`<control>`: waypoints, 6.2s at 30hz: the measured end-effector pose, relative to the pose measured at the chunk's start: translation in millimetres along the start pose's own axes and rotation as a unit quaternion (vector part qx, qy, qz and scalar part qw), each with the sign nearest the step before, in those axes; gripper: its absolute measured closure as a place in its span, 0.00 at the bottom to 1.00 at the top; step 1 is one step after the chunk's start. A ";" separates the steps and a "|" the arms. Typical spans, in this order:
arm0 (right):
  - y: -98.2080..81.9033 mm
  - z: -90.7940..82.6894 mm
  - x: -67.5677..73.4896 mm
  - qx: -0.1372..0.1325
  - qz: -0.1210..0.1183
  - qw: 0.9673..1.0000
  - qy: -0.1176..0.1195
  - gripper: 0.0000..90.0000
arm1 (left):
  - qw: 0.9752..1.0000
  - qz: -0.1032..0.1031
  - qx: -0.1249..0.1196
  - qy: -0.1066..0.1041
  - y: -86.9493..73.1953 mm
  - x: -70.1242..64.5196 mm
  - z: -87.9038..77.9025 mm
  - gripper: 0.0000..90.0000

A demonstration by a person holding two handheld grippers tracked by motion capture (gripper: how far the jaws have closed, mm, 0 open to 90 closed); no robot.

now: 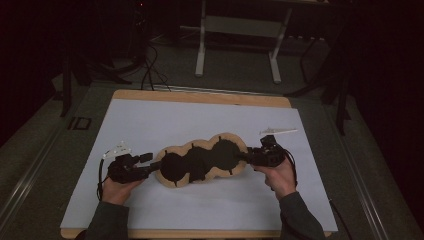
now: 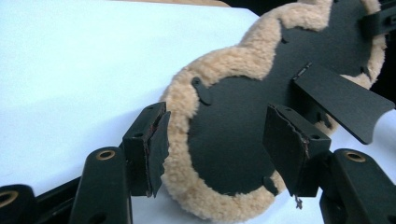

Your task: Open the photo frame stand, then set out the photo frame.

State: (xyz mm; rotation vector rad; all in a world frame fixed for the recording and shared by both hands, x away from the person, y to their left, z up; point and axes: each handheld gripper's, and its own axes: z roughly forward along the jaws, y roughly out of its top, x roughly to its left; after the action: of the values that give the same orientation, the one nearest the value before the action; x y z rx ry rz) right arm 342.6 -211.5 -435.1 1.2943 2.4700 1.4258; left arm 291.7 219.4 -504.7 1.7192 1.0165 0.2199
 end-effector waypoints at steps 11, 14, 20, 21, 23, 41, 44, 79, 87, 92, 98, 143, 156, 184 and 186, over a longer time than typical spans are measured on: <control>-4.2 -2.9 2.2 0.016 -0.036 0.999 -0.006 0.62 | 1.000 0.001 0.015 0.011 -2.7 5.4 3.3 0.40; -5.3 -3.3 2.1 0.021 -0.046 0.999 -0.008 0.62 | 1.000 -0.003 0.017 0.016 -3.8 8.2 5.2 0.39; -7.6 -4.6 5.3 0.019 -0.069 0.997 -0.013 0.62 | 0.999 -0.006 0.030 0.020 -7.4 11.8 9.2 0.39; -7.8 -4.9 5.5 0.020 -0.071 0.997 -0.014 0.62 | 0.999 -0.008 0.033 0.018 -7.9 12.0 9.6 0.39; -8.6 -4.9 5.4 0.021 -0.077 0.997 -0.015 0.62 | 0.999 -0.012 0.044 0.010 -9.3 12.5 10.8 0.39; -29.2 -5.1 -7.0 0.022 -0.105 0.994 -0.010 0.61 | 0.993 0.000 0.109 -0.049 -12.8 5.5 28.9 0.54; -31.8 -4.2 -8.9 0.029 -0.105 0.994 -0.016 0.60 | 0.993 0.003 0.105 -0.050 -11.6 4.8 26.9 0.58; -29.9 25.8 -41.0 -0.005 -0.100 0.989 -0.113 0.45 | 0.985 0.135 0.050 0.090 17.3 -15.6 60.8 0.59; -36.1 29.0 -48.7 0.004 -0.089 0.990 -0.113 0.42 | 0.979 0.168 0.043 0.106 15.1 -23.5 65.5 0.58; -43.3 28.9 -48.6 0.008 -0.085 0.990 -0.112 0.41 | 0.986 0.140 0.027 0.083 12.9 -20.9 61.5 0.58; -47.9 27.5 -42.2 0.011 -0.092 0.988 -0.123 0.40 | 0.987 0.137 0.031 0.076 10.6 -24.6 56.8 0.56; -82.6 6.5 -18.9 0.028 -0.051 0.990 -0.131 0.24 | 0.996 0.089 -0.016 0.019 14.0 -26.4 13.8 0.53; -82.9 15.0 -9.0 0.033 -0.073 0.988 -0.134 0.39 | 0.995 0.081 -0.037 0.039 22.0 -23.9 4.6 0.62; -77.4 30.0 7.8 -0.036 -0.085 0.983 -0.161 1.00 | 0.993 0.067 -0.002 0.098 23.9 -18.3 33.5 1.00; -77.1 32.9 9.0 -0.036 -0.088 0.982 -0.166 1.00 | 0.993 0.069 0.004 0.096 23.3 -18.6 34.3 1.00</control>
State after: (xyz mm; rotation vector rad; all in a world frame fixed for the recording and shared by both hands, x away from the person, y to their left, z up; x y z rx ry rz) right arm 299.4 -200.8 -506.7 1.1573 2.2287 1.1423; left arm 312.6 180.8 -492.8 1.8022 1.0381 0.4797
